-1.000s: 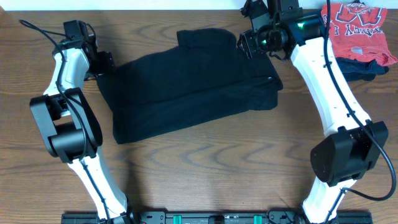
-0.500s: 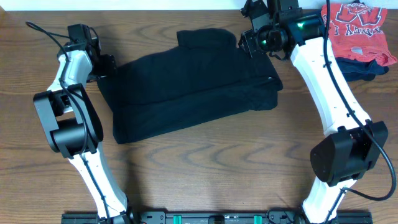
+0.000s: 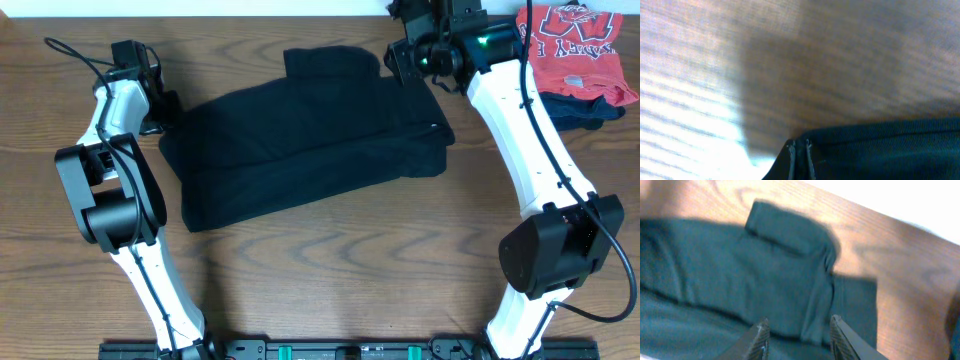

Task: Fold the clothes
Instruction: 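Move both grippers to the shirt's far corners and grasp the top edge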

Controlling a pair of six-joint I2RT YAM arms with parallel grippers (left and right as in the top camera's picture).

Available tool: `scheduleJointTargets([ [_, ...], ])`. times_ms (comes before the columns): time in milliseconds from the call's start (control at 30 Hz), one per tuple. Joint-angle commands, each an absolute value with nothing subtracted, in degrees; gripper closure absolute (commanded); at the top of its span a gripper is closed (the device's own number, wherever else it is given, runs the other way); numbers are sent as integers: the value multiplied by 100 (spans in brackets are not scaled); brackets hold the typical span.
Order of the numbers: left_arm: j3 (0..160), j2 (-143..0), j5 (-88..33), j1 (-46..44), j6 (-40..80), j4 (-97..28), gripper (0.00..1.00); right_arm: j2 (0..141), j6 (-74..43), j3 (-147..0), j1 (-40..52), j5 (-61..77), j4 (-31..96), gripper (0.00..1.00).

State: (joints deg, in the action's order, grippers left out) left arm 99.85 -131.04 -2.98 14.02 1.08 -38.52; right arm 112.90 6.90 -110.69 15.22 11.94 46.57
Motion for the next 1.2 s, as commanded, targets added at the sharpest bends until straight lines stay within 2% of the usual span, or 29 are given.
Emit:
scheduleJointTargets([
  [0, 9920, -13292, -191, 1428, 510, -4305, 94, 11367, 666, -11168, 1601, 1184, 4372, 60],
  [233, 9922, -13176, -255, 1398, 674, -5083, 94, 11839, 556, -11168, 1627, 1262, 3267, 48],
  [567, 9922, -13146, -250, 1070, 668, -5177, 94, 13299, -121, -11168, 1608, 1437, 1623, 40],
  [833, 9922, -13146, -246, 873, 672, -5131, 94, 13996, -687, -11168, 1527, 1594, 1074, 43],
  [933, 9922, -13146, -228, 888, 679, -5140, 94, 14158, -773, -11168, 1529, 1645, 1015, 58],
  [1000, 9922, -13146, -231, 893, 777, -5140, 94, 14263, -779, -11168, 1529, 1610, 943, 62],
  [1167, 9922, -13146, -228, 893, 781, -5159, 94, 14361, -875, -11168, 1529, 1337, 821, 62],
])
